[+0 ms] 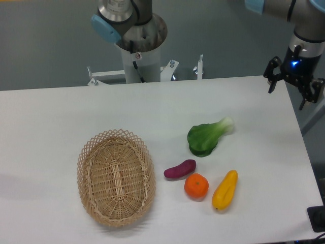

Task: Pick up the green vegetable from the table
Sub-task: 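Move the gripper down over the green bok choy's stem end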

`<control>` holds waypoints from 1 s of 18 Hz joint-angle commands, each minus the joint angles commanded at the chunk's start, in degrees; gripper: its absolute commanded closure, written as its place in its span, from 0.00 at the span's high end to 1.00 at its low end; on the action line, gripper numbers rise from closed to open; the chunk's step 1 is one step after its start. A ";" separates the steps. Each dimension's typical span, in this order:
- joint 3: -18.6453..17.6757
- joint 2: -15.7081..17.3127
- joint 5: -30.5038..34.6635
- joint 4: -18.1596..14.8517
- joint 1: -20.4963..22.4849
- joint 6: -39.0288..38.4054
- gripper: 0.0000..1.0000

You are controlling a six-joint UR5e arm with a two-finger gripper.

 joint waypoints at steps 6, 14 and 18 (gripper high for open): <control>-1.23 0.09 -0.09 1.76 0.00 0.00 1.00; -4.12 0.79 -0.09 2.11 -0.26 -2.81 1.00; -11.40 2.98 0.00 6.40 -1.75 -3.25 1.00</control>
